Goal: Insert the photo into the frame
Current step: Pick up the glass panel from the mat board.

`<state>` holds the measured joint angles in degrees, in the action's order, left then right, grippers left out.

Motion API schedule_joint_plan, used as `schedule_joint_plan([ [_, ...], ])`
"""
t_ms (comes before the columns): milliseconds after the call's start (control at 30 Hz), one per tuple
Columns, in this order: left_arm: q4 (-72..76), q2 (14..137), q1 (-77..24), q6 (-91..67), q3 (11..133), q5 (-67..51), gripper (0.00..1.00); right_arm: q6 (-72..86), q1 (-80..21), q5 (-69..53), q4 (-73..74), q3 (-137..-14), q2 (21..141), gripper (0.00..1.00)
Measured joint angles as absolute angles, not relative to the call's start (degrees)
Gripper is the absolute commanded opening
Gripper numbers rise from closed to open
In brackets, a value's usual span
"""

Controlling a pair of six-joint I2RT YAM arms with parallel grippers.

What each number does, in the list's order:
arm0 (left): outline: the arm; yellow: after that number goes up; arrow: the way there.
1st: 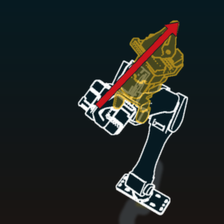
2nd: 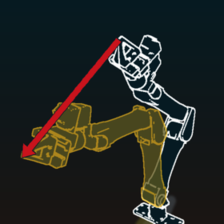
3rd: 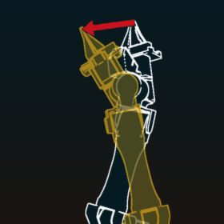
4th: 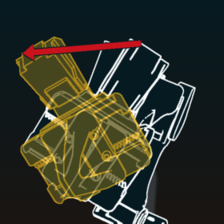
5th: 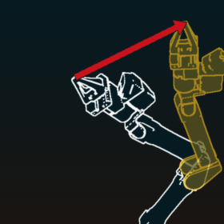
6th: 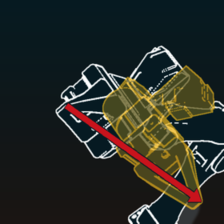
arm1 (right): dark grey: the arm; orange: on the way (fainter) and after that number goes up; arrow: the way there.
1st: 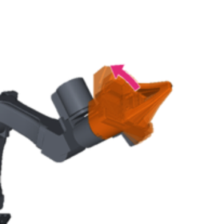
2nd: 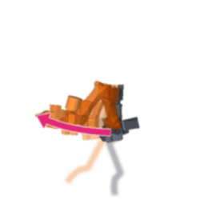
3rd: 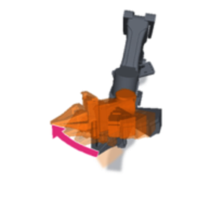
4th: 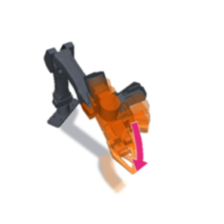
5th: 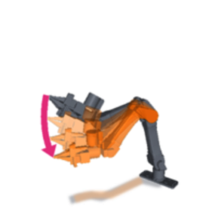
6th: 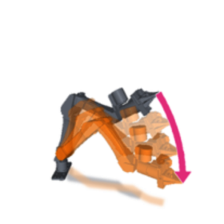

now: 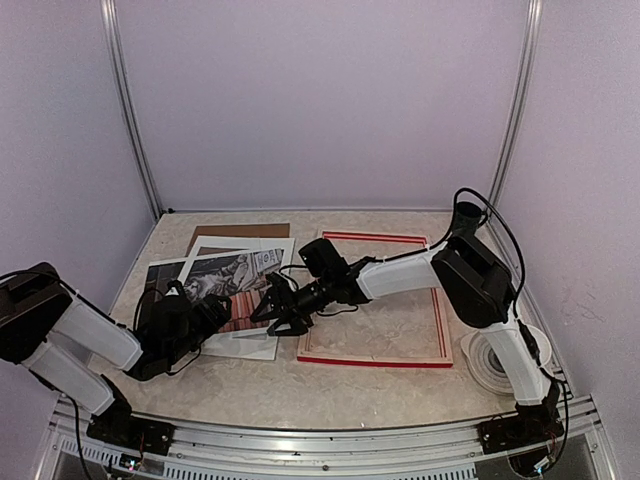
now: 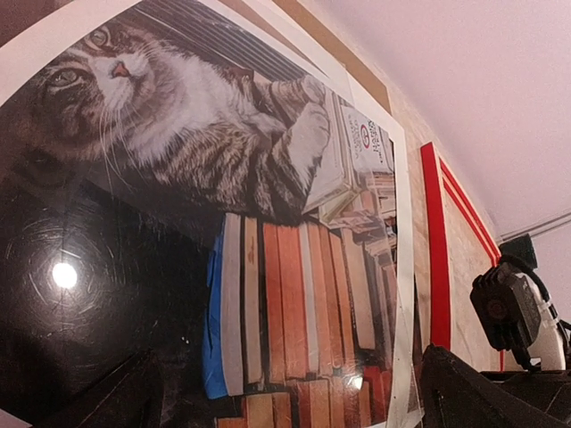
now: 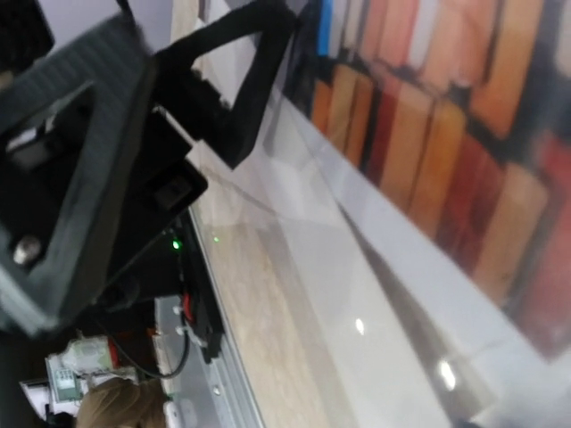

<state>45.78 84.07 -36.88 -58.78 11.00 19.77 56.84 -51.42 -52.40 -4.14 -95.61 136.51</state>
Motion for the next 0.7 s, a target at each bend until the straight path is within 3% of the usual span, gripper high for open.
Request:
schedule_joint_plan([
  [167,45.80,84.03,-37.17,-58.89,11.00,19.70,0.99,58.78,-51.35,-53.01,-6.37,-97.01,138.65,0.59],
  [400,44.82,83.13,-37.34,-58.96,10.98,19.40,0.99,59.88,-51.24,-53.25,-7.60,-97.58,140.18,0.27],
  [700,41.28,80.09,-37.74,-58.87,10.98,18.85,0.99,61.12,-50.70,-54.02,-11.68,-95.57,140.09,0.09],
])
